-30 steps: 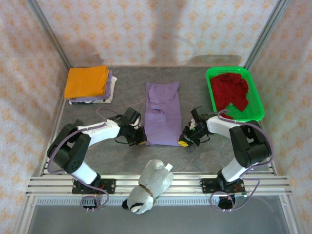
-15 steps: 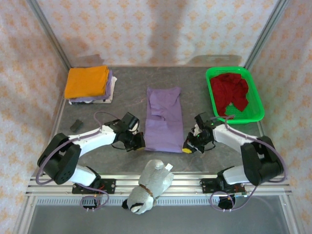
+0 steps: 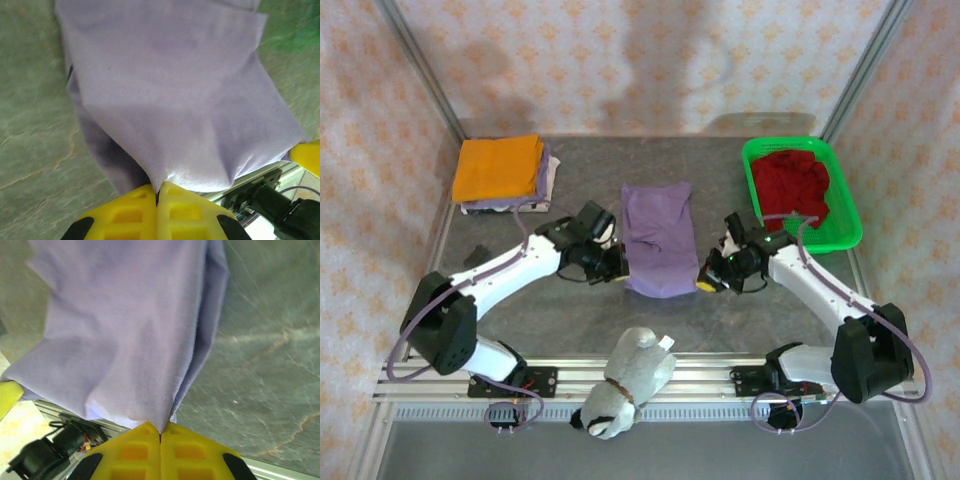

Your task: Fold and stack the t-shirts

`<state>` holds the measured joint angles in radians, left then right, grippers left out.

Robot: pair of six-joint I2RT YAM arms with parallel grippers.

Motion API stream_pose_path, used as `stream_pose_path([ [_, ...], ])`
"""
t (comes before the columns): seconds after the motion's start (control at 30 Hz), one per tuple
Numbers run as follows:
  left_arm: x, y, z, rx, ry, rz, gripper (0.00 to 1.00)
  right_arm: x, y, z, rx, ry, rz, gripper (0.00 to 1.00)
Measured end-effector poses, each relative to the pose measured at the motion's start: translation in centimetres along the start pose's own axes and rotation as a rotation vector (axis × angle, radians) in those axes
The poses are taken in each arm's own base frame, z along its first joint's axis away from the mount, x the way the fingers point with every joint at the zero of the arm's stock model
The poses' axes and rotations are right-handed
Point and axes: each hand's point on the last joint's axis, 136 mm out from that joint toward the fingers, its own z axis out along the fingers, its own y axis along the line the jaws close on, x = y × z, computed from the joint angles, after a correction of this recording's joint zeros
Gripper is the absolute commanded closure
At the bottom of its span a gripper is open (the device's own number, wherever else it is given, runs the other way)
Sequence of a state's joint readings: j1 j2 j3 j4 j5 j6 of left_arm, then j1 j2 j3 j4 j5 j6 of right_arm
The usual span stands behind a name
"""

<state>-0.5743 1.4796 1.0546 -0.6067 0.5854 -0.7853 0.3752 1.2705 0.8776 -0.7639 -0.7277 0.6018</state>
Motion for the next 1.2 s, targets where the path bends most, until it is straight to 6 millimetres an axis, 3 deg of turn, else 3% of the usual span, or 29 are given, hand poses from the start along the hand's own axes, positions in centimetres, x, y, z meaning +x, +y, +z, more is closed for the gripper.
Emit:
stream_pose_path([
  [0.2,-3.5,-2.7,-1.0,-0.025,-0.017,0.055,1.00,-3.3,3.7,-2.0,-0.006,-0.058,-0.030,1.00],
  [0.6,-9.5,-3.1,-4.3,-0.021,-0.055,0.026,1.00,-9.1,7.3,-4.8,-0.018,-0.107,-0.034,1.00],
  [1.0,-14.7,-3.6,-3.8,-0.007,-0.033,0.012,1.00,-15.1,10.1,-5.4,-0.015,-0.123,-0.060,1.00],
  [1.2,-16.1,-3.1,-3.8,-0.013,-0.038,-0.012,1.00,-17.5,11.8,-5.2,-0.016,-0.126,-0.084,1.00],
])
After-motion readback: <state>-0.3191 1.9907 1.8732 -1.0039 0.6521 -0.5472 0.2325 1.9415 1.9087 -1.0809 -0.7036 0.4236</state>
